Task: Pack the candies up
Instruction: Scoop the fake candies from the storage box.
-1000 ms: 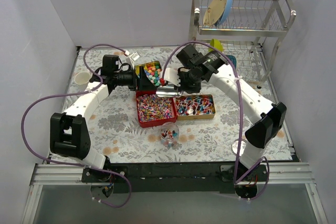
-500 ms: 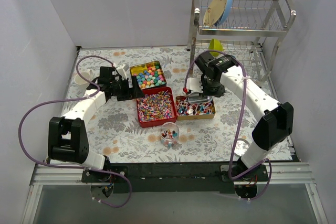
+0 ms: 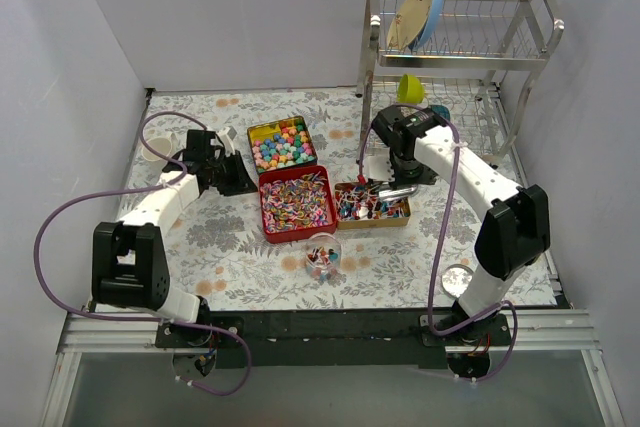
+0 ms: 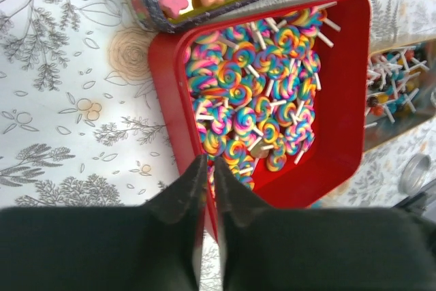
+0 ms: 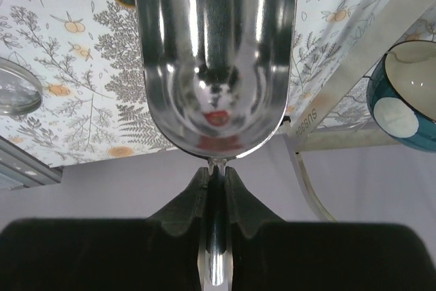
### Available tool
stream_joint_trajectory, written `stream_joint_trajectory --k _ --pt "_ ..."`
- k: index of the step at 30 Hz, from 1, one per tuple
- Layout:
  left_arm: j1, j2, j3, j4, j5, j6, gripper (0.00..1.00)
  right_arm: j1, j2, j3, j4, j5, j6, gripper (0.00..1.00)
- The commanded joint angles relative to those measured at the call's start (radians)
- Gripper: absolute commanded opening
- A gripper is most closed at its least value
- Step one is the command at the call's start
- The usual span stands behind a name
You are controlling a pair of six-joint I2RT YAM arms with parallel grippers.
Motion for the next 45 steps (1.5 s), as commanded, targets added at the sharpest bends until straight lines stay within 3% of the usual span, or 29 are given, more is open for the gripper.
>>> stream_joint_trajectory --k 1,11,27,45 --pt "0.025 0.007 -0.001 -0.006 -0.037 -0.029 0.00 -0.006 0.032 0.001 -0.022 0.103 -0.158 0.01" --pt "0.026 0.102 -0.046 0.023 -0.002 -0.079 0.00 -0.001 0.128 0.060 -0.020 0.256 -0.176 0.01" --pt "0.008 0.249 -0.058 0.069 0.084 -0.125 0.00 0.112 0.332 0.107 -0.022 0.439 -0.040 0.01" --pt "-0.020 0.280 -0.058 0.083 0.125 -0.132 0.00 0.186 0.426 0.137 -0.019 0.186 0.120 0.01"
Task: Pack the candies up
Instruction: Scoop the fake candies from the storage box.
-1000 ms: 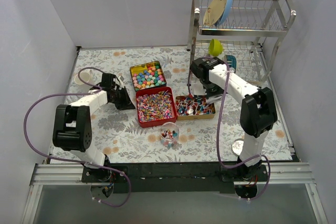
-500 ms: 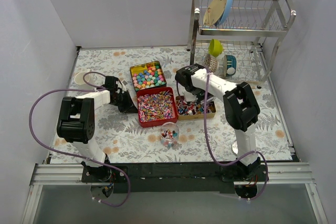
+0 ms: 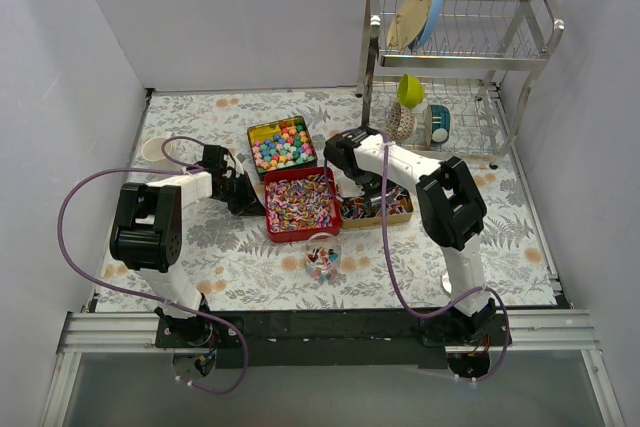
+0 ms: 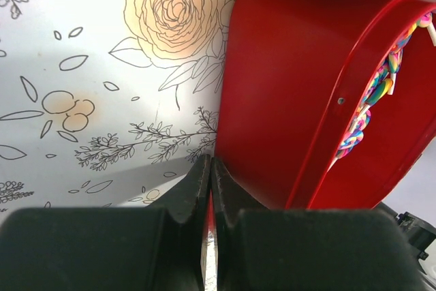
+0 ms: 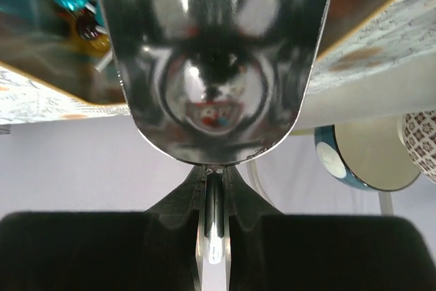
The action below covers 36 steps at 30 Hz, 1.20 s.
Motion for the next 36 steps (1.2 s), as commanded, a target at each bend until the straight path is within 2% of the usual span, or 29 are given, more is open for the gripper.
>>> stream_joint_trajectory --k 1,11,18,23,34,36 --pt "-0.018 0.015 -0.003 0.011 0.032 -0.002 0.00 0.010 0.044 0.016 -0.007 -0.133 0.043 0.01" --pt "-0.018 0.029 0.020 0.007 0.058 0.008 0.00 0.019 0.089 0.068 0.121 -0.318 0.050 0.01" --pt "-0.018 0.035 0.057 -0.021 0.085 0.035 0.00 -0.011 -0.031 -0.090 0.298 -0.498 0.060 0.01" --pt "-0.016 0.032 0.068 -0.035 0.101 0.058 0.00 -0.045 -0.094 -0.163 0.347 -0.610 0.093 0.01" --pt "-0.001 0.027 0.121 -0.098 0.170 0.143 0.00 -0.139 -0.226 -0.274 0.408 -0.682 0.098 0.01" --pt "0.002 0.034 0.138 -0.111 0.197 0.171 0.05 -0.157 -0.239 -0.285 0.408 -0.682 0.098 0.01"
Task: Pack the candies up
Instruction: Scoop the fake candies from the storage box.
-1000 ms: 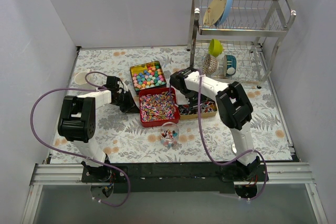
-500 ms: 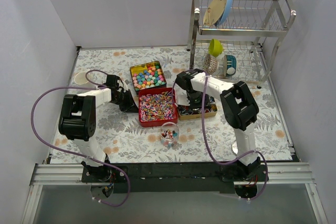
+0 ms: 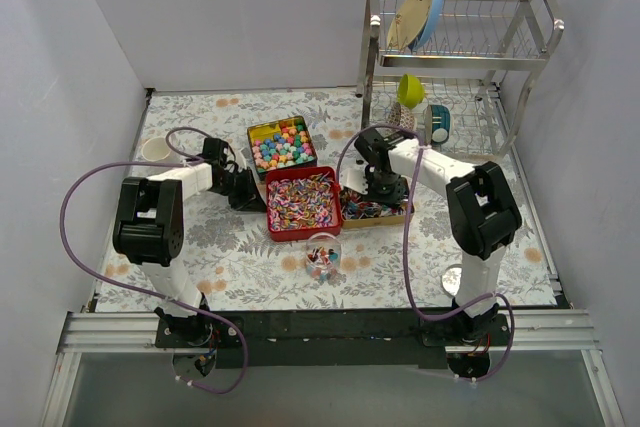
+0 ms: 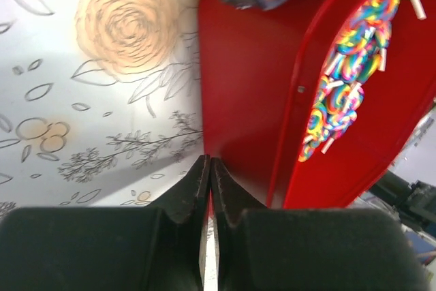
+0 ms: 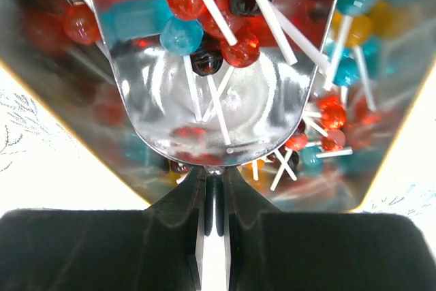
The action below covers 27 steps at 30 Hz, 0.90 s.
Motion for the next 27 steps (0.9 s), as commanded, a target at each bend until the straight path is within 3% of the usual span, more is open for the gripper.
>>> stream_joint_trajectory --k 1,7,20,27 --pt "-0.004 -0.005 0.061 -0.038 0.141 0.061 0.07 -0.031 -0.076 -0.021 0.084 -0.119 0.006 0.01" --pt "0.013 -0.025 0.093 -0.084 0.146 0.104 0.23 -0.060 -0.159 -0.094 0.112 -0.146 -0.016 0.01" --pt "0.091 -0.068 0.107 -0.104 0.149 0.130 0.28 -0.097 -0.262 -0.215 0.173 -0.185 -0.017 0.01" --pt "0.135 -0.085 0.102 -0.125 0.155 0.164 0.30 -0.184 -0.260 -0.216 0.183 -0.239 -0.041 0.01"
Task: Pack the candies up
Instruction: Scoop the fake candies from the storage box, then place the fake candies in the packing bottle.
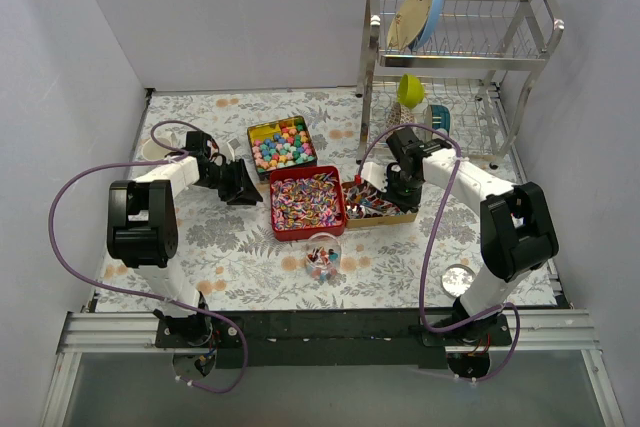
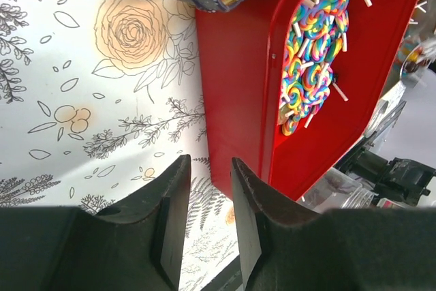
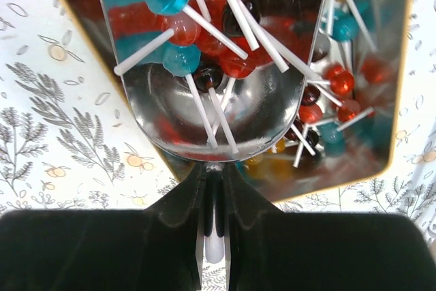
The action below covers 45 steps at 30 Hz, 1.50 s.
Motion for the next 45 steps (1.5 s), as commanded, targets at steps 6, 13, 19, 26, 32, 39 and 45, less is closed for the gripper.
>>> stream_joint_trajectory --k 6,13,19,26,32,39,45 --pt "0.059 -0.100 0.023 -0.017 0.033 0.051 0.32 -0.071 -0.060 0.087 -0.025 -0.085 -0.035 0.01" --pt "0.064 -0.144 0.001 0.003 0.016 0.050 0.46 -0.021 -0.090 0.307 -0.201 -0.082 -0.063 0.01" --pt "0.064 -0.196 0.001 -0.010 -0.005 0.050 0.52 0.140 -0.129 0.318 -0.310 0.041 -0.112 0.01" --pt "0.067 -0.265 -0.019 0.015 -0.050 0.036 0.54 0.393 -0.133 0.287 -0.405 0.298 -0.105 0.01" --pt "0.068 -0.316 -0.039 0.048 -0.074 0.011 0.55 0.512 -0.090 0.333 -0.501 0.462 -0.098 0.01" --pt "0.076 -0.359 -0.051 0.067 -0.088 -0.007 0.56 0.619 -0.093 0.303 -0.499 0.637 -0.137 0.01" --pt "0.078 -0.384 -0.052 0.081 -0.091 -0.030 0.58 0.670 -0.073 0.286 -0.499 0.764 -0.158 0.01"
